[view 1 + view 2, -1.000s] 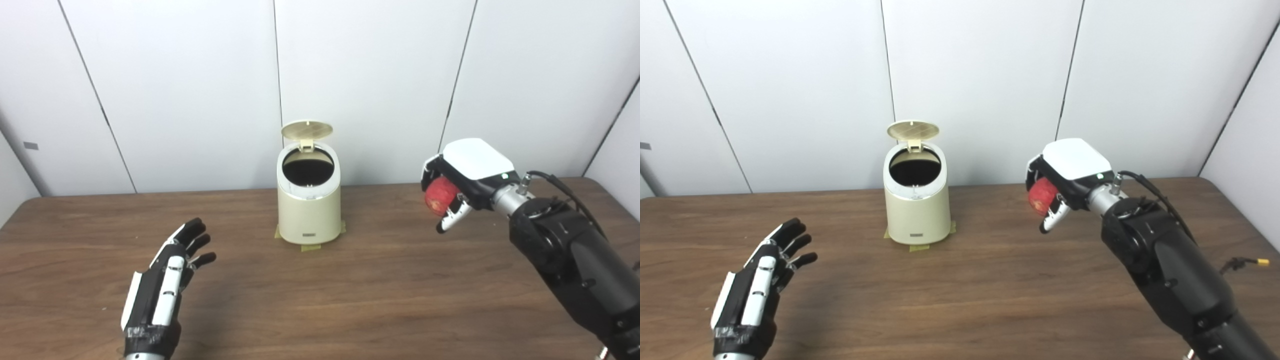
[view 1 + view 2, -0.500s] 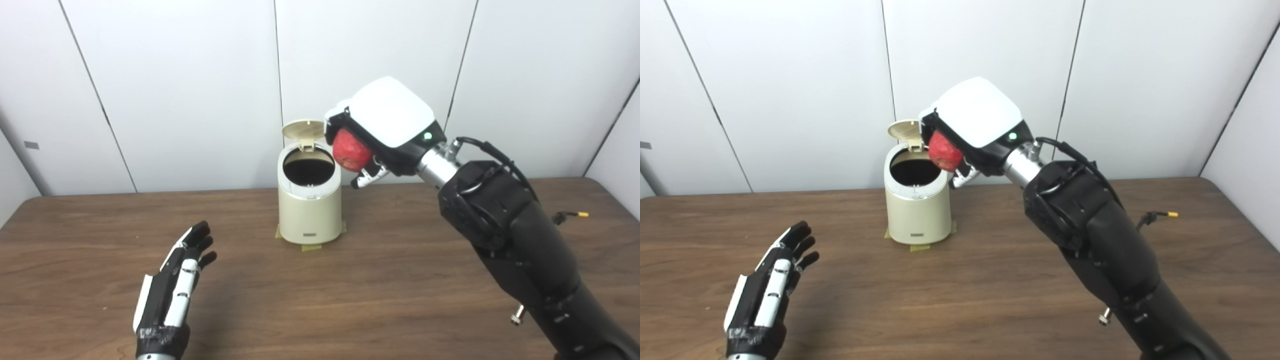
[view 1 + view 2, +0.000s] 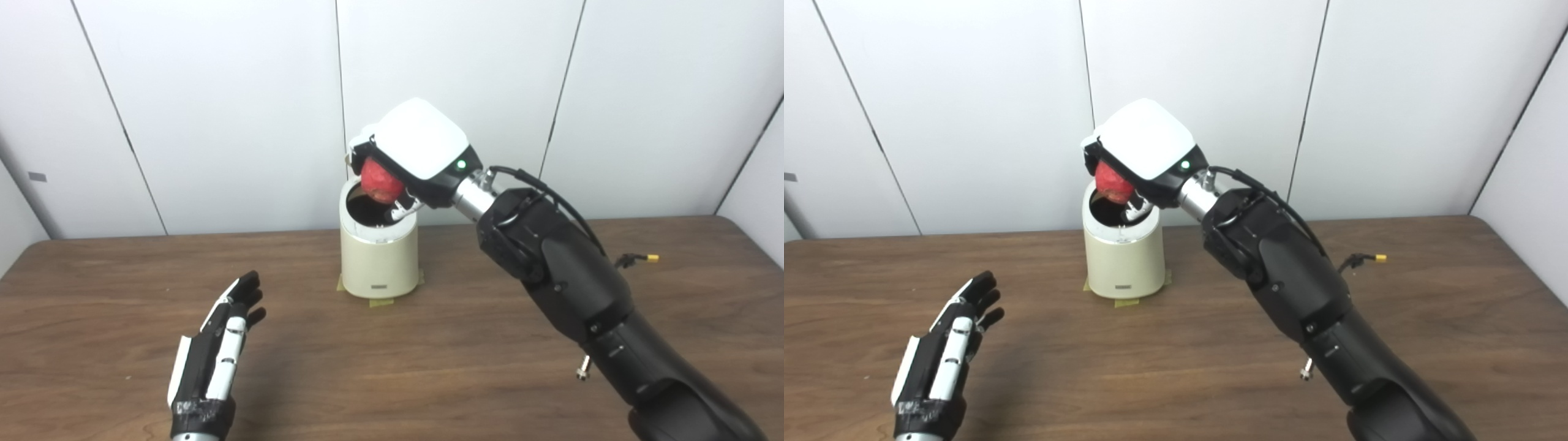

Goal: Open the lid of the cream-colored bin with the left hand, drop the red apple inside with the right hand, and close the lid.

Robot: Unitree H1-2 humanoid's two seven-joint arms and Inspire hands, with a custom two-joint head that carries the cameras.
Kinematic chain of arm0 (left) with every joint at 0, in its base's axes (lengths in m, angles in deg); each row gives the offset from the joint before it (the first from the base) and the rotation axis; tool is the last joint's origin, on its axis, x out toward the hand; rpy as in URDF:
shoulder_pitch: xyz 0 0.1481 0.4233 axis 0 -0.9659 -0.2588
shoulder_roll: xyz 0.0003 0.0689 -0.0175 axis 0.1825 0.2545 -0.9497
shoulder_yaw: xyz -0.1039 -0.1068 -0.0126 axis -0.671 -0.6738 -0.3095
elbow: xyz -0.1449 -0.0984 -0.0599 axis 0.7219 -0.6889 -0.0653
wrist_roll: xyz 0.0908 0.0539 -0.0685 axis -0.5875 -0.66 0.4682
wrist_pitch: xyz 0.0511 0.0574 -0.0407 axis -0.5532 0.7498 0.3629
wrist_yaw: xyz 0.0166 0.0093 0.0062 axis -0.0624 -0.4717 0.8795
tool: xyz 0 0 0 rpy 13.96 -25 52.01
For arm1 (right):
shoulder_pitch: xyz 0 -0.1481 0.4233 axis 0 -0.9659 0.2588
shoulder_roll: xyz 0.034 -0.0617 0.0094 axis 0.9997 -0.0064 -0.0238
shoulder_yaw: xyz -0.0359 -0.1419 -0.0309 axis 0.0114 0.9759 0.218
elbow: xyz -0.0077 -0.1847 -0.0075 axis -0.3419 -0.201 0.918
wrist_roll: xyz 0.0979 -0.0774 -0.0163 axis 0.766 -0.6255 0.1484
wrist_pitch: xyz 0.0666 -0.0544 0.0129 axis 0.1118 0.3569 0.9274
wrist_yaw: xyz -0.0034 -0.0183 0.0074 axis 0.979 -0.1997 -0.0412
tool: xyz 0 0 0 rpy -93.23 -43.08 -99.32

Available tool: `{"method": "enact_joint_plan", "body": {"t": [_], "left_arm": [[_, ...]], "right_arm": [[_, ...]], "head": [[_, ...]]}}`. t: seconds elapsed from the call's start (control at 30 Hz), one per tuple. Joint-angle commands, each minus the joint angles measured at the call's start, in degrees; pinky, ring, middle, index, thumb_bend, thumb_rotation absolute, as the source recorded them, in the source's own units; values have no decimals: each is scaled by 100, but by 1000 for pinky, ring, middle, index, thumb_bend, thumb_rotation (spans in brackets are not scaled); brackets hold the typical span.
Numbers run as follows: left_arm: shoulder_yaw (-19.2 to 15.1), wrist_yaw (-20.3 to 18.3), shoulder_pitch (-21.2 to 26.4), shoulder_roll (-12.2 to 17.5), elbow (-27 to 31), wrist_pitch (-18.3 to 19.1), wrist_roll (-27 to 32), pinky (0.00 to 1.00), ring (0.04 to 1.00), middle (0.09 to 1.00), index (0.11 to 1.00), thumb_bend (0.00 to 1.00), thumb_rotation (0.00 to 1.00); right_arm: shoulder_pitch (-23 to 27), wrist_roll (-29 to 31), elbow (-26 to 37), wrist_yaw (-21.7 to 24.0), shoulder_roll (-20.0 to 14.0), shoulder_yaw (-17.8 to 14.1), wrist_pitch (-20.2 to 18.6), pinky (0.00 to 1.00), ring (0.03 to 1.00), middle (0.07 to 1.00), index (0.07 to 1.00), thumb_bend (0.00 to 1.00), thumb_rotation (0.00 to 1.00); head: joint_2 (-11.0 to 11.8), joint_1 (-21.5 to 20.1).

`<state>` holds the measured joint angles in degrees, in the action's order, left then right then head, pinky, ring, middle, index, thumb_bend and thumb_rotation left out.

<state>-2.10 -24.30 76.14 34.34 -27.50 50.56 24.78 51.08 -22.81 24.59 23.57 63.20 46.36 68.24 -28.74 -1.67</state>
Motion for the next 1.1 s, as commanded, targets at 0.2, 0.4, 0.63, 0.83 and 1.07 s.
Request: {"method": "enact_joint_plan", "body": {"t": [0.2,0.4,0.63,0.83,1.07], "left_arm": [[49,25,8,-64,151,-166,-15,871,923,919,867,220,718],[73,41,0,-85,166,-160,-57,856,913,914,863,222,708],[79,38,-4,-87,143,-214,-53,850,910,913,863,224,702],[77,22,1,-91,147,-201,-9,851,906,911,862,222,703],[71,11,2,-82,159,-177,14,854,909,913,865,225,692]], "right_arm": [[603,-53,-834,-624,109,149,66,302,410,568,498,490,0],[678,-26,-1350,-994,223,265,10,290,412,566,496,489,0],[634,-57,-1542,-1105,241,374,-65,280,421,581,493,486,0],[573,10,-1625,-1217,188,410,-53,291,425,575,496,488,0],[469,28,-1342,-657,129,387,-359,346,483,586,440,490,0]], "head": [[-13,19],[-17,46],[3,62],[3,62],[-33,44]]}}
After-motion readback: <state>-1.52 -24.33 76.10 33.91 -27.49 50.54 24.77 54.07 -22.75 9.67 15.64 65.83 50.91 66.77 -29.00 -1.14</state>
